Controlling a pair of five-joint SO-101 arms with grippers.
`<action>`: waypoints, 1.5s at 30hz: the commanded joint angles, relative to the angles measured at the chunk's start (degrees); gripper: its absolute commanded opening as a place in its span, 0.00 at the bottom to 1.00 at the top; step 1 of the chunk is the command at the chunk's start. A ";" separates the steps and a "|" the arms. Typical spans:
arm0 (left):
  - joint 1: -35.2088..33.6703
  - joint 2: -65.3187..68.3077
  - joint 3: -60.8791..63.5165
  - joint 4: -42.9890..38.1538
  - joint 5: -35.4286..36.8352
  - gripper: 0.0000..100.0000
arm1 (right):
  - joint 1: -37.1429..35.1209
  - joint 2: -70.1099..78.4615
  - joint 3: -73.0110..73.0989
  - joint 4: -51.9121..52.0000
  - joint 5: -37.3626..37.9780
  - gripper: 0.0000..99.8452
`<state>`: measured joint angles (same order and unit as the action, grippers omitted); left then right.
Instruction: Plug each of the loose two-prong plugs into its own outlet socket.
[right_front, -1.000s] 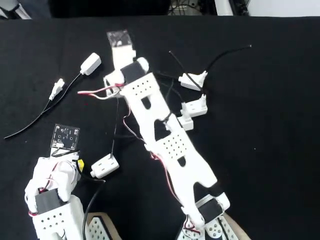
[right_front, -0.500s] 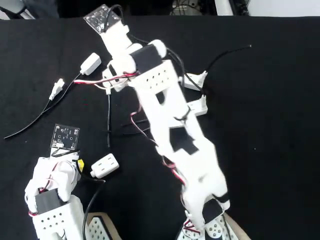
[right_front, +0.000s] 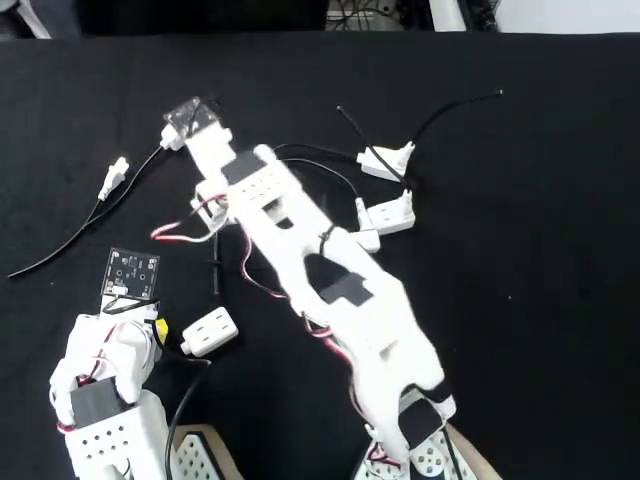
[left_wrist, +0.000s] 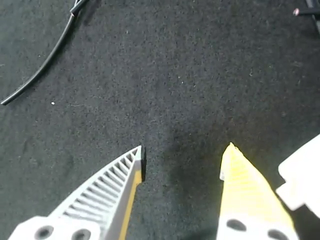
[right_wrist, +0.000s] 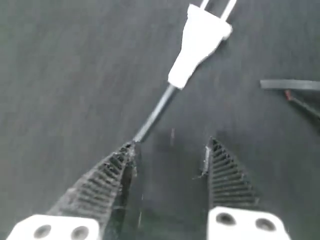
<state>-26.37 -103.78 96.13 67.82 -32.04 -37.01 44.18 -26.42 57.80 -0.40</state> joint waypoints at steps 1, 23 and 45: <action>0.04 -0.53 0.66 -0.97 -0.18 0.25 | 0.26 3.12 -3.21 -9.32 -2.99 0.21; 0.13 -0.53 0.66 -1.23 -0.18 0.25 | 0.53 29.14 -59.12 26.73 0.70 0.01; -0.22 -0.53 0.66 -1.14 -0.18 0.25 | -0.09 8.13 -62.02 43.43 8.26 0.01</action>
<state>-26.37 -103.78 96.13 67.82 -32.04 -35.16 55.69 -92.00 99.12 7.96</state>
